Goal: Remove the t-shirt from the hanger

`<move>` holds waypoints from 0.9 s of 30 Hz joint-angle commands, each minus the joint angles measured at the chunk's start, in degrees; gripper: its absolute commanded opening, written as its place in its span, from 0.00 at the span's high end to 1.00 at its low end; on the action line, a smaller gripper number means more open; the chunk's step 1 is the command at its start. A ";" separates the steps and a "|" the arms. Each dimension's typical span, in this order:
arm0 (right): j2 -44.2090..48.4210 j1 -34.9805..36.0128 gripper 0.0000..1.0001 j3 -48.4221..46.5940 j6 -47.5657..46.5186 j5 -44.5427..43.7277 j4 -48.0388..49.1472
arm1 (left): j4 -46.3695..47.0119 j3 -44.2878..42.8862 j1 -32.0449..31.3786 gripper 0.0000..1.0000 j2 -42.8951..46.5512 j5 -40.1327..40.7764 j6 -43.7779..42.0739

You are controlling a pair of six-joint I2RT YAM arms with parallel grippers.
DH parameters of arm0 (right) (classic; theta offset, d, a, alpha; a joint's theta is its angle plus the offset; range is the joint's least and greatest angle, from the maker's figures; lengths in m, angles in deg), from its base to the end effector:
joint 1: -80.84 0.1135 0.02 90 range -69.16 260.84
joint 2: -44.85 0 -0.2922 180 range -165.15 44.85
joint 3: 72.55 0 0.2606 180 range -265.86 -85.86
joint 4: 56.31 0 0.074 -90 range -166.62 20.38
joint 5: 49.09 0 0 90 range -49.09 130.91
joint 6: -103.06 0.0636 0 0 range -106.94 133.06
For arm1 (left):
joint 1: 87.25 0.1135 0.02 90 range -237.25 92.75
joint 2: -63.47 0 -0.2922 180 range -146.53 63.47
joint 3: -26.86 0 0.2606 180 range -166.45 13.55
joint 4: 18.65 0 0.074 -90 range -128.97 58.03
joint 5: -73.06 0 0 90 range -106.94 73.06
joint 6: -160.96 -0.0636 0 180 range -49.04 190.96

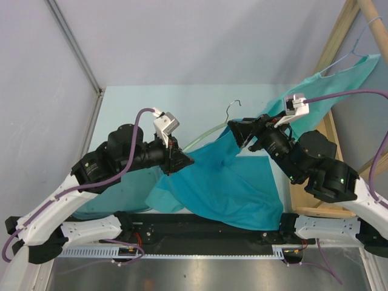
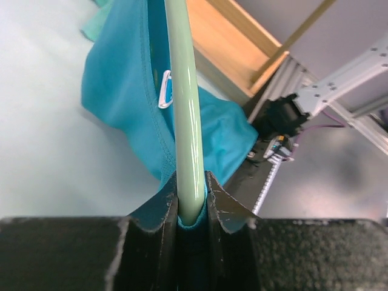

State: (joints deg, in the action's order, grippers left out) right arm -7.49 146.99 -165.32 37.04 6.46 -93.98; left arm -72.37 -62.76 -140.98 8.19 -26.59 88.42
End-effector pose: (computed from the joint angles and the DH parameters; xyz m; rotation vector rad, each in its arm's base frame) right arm 0.1001 0.1374 0.5199 -0.0847 1.5827 0.7896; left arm 0.1084 -0.1657 0.4553 0.7473 1.8917 -0.9764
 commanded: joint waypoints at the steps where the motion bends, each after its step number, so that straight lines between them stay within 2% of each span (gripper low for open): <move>1: -3.56 -0.32 0.42 -1.93 -10.36 -0.08 3.35 | 5.25 -2.00 0.65 1.00 2.90 -6.25 3.37; 8: -7.07 -1.20 0.50 -1.75 -14.14 0.97 8.97 | 4.11 -3.66 1.44 1.00 3.26 -9.24 3.73; 12: -10.14 -1.37 0.53 -2.45 -17.83 1.15 11.70 | 2.53 -7.43 2.14 1.00 1.85 -9.69 2.59; 19: -9.46 -1.55 0.52 0.70 -19.42 -3.51 15.92 | 1.38 -10.70 3.11 1.00 0.09 -8.37 0.92; 22: -8.23 -3.13 0.45 1.59 -18.02 -2.90 15.66 | 1.38 -11.40 3.81 1.00 -0.70 -8.28 0.13; 27: -7.87 -7.95 0.44 1.68 -15.20 1.14 14.78 | 2.78 -12.54 4.69 1.00 -2.54 -10.73 -3.46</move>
State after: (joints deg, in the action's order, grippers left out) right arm -16.41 142.38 -163.48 20.32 5.43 -80.73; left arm -76.17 -71.05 -137.29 6.22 -34.26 89.71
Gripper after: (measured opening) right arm 0.555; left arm 0.209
